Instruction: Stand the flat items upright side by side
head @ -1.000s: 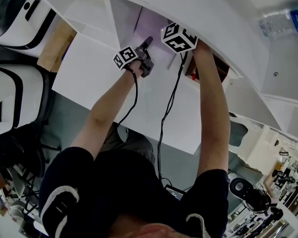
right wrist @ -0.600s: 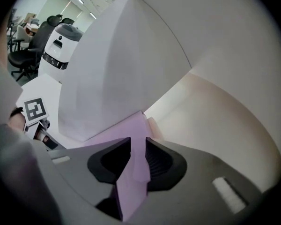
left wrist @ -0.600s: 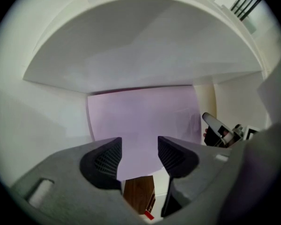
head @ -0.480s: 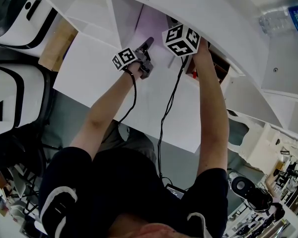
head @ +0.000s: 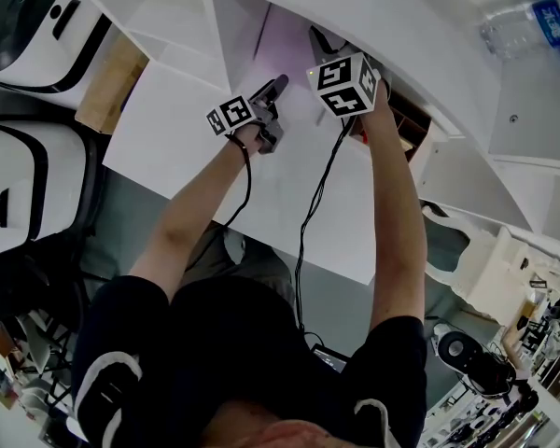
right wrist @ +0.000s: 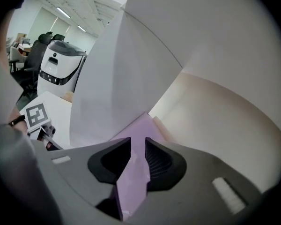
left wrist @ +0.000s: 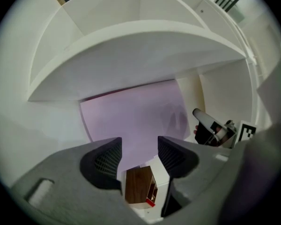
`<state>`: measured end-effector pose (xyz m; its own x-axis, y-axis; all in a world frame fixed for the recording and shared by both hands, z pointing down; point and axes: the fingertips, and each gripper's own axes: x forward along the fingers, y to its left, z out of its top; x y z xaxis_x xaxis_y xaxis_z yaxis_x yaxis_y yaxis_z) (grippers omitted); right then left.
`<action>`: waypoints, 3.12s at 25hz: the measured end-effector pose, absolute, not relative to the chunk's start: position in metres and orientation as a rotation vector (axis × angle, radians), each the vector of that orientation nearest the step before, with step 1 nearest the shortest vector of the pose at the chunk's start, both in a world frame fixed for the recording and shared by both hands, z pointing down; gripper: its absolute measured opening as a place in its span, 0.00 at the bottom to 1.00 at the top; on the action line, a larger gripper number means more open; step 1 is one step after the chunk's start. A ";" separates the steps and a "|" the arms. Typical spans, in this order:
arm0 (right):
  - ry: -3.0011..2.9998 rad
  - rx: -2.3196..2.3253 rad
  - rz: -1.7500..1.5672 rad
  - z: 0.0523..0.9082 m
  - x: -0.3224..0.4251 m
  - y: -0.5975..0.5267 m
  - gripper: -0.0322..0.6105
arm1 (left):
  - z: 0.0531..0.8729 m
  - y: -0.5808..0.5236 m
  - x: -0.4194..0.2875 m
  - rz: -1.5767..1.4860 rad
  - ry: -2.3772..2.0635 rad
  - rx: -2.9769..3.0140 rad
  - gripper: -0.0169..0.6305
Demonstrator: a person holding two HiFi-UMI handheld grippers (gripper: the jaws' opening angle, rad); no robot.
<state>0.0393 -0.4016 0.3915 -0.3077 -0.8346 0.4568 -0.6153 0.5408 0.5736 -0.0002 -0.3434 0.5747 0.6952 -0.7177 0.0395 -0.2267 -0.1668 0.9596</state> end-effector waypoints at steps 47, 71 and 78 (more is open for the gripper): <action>-2.291 1.579 0.136 0.389 0.083 -0.231 0.05 | 0.465 -0.221 -0.053 -0.028 -0.968 2.554 0.03; -2.195 1.930 0.049 0.342 0.119 -0.083 0.05 | 0.359 -0.141 -0.113 0.101 -1.217 2.939 0.02; -2.152 2.008 0.059 0.337 0.122 -0.043 0.05 | 0.337 -0.122 -0.137 0.097 -1.301 2.974 0.02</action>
<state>0.1222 -0.0429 0.3375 -0.0593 -0.9836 0.1705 -0.9914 0.0779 0.1047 -0.1371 -0.1217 0.3371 0.6782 -0.7348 0.0118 -0.7285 -0.6743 -0.1211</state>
